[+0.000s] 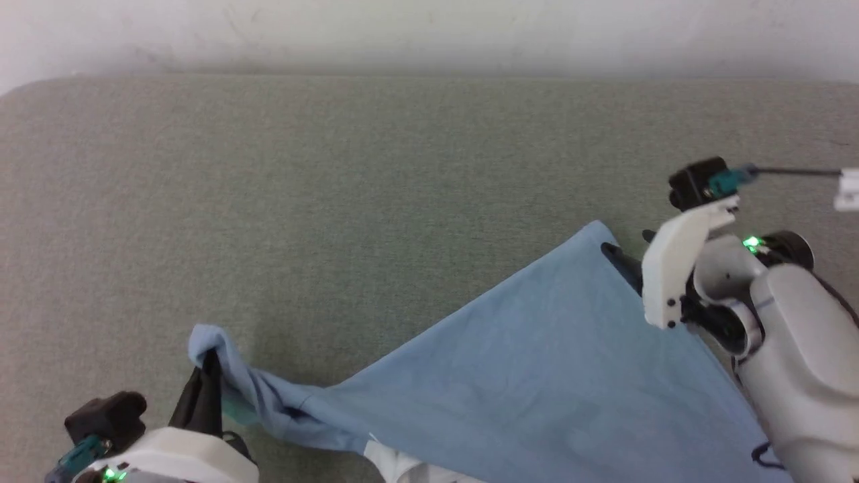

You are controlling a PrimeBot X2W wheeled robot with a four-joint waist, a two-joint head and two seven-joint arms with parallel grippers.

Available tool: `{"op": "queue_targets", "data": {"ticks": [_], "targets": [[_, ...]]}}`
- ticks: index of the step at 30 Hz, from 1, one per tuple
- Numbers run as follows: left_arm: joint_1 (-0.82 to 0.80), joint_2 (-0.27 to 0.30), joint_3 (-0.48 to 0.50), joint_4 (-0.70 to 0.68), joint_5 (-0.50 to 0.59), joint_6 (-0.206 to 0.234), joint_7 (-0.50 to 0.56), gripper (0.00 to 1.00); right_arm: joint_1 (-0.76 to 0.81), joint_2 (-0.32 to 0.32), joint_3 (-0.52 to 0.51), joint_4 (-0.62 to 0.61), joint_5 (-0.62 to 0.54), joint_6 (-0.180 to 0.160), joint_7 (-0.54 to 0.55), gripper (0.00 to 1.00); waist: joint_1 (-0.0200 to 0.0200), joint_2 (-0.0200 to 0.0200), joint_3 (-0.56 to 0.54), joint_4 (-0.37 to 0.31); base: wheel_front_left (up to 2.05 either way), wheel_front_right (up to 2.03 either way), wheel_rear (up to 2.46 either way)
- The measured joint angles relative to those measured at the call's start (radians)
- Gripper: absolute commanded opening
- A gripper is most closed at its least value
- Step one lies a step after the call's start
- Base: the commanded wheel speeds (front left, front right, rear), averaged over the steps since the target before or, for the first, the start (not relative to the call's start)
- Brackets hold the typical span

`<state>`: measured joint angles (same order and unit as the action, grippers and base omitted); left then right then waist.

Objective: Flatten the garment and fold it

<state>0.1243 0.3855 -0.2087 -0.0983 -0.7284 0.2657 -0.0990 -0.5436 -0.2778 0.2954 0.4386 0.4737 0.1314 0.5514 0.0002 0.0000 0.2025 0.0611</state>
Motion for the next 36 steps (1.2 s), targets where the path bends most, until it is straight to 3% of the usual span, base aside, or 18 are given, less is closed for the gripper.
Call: {"op": "queue_targets", "data": {"ticks": [11,12,13,14,15,19,22,29,32,36], "targets": [[-0.066,-0.021,-0.022,0.055,0.000,-0.038,-0.026,0.00,-0.177,-0.035,0.188,0.228,0.103,0.000,0.159,1.00,-0.0003,0.0000,0.058,0.065,0.00,0.00,0.00],[-0.066,-0.021,-0.022,0.060,-0.001,-0.038,-0.027,0.00,-0.188,-0.039,0.204,0.234,0.123,-0.002,0.182,0.93,-0.0003,0.0000,0.061,0.069,0.00,0.00,0.00],[-0.066,-0.021,-0.022,0.065,-0.001,-0.041,-0.031,0.00,-0.197,-0.045,0.222,0.234,0.139,-0.004,0.199,0.49,-0.0003,0.0000,0.063,0.071,0.00,0.00,0.00],[-0.066,-0.022,-0.022,0.070,-0.001,-0.045,-0.035,0.00,-0.203,-0.050,0.235,0.234,0.160,-0.005,0.215,0.28,-0.0002,0.0000,0.064,0.072,0.00,0.00,0.00],[-0.066,-0.022,-0.022,0.075,-0.002,-0.046,-0.035,0.00,-0.207,-0.053,0.244,0.234,0.185,-0.006,0.231,0.00,-0.0002,0.0000,0.063,0.072,0.00,0.00,0.00],[-0.072,-0.022,-0.026,0.093,-0.002,-0.055,-0.035,0.00,-0.207,-0.060,0.298,0.226,0.247,-0.007,0.257,0.00,-0.0002,0.0000,0.051,0.070,0.00,0.00,0.00],[-0.083,-0.016,-0.027,0.102,-0.002,-0.063,-0.035,0.00,-0.202,-0.073,0.324,0.212,0.271,-0.007,0.212,0.00,-0.0002,0.0000,0.035,0.067,0.00,0.00,0.00],[-0.228,0.076,-0.019,0.082,0.041,-0.080,0.017,0.00,-0.236,-0.121,0.301,0.131,0.255,-0.003,-0.110,0.00,-0.0002,0.0000,-0.019,0.058,0.00,0.00,0.00],[-0.379,0.111,-0.015,0.089,0.051,-0.100,0.062,0.00,-0.299,-0.147,0.254,0.137,0.206,0.000,-0.215,0.00,-0.0002,0.0000,-0.032,0.046,0.00,0.00,0.00],[-0.617,0.125,-0.011,0.198,0.042,-0.144,0.125,0.00,-0.406,-0.145,0.176,0.184,0.126,0.000,-0.328,0.00,-0.0002,0.0000,-0.032,0.019,0.00,0.00,0.00]]}}
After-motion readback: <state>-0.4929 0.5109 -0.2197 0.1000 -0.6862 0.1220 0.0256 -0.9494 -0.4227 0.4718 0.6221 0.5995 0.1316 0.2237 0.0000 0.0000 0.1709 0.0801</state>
